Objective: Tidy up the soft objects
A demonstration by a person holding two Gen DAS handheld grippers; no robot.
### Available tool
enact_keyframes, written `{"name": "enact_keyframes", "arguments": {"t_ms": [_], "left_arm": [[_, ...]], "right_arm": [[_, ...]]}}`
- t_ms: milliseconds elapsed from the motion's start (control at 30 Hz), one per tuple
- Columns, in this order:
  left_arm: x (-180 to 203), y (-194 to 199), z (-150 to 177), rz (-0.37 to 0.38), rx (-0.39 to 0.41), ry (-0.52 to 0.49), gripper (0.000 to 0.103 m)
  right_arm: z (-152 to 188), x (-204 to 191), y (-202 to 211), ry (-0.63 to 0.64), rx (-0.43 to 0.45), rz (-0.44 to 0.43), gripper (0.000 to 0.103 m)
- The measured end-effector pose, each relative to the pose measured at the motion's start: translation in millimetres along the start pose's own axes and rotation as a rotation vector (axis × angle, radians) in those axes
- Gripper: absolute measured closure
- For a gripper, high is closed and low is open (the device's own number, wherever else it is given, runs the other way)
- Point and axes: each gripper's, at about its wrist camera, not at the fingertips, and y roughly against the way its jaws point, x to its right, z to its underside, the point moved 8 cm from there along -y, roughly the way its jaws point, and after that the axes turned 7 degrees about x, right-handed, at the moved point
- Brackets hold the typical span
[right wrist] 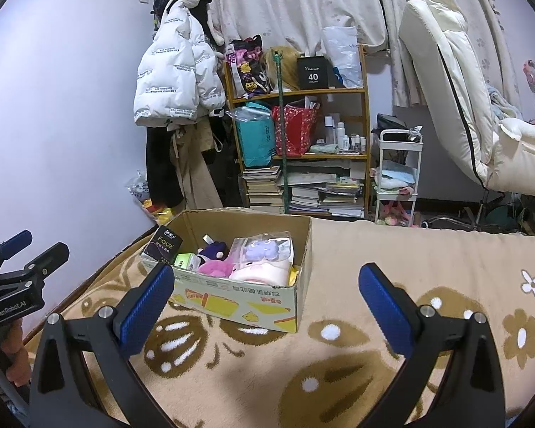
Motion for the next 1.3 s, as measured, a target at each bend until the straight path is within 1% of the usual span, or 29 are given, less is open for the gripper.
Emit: {"name": "enact_keyframes", "arguments": {"t_ms": [300, 700, 1000, 1300], "left_arm": [[1, -5, 1, -0.013, 0.007, -0.015, 0.002], [5, -10, 6, -0.002, -0.013, -0.038, 0.002], [2, -11, 6, -0.011, -0.014, -0.027, 0.002], [1, -10, 7, -0.014, -0.012, -0.029, 0.002]], "right_arm": [[-2, 2, -6, 0.002, -0.004, 0.006, 0.000], [2, 4, -14, -0.003, -0.018, 0.007, 0.000], [8, 7, -16, -0.006, -0.020, 0.013, 0.000], [7, 8, -15, -0.007, -0.021, 0.011, 0.000]]}}
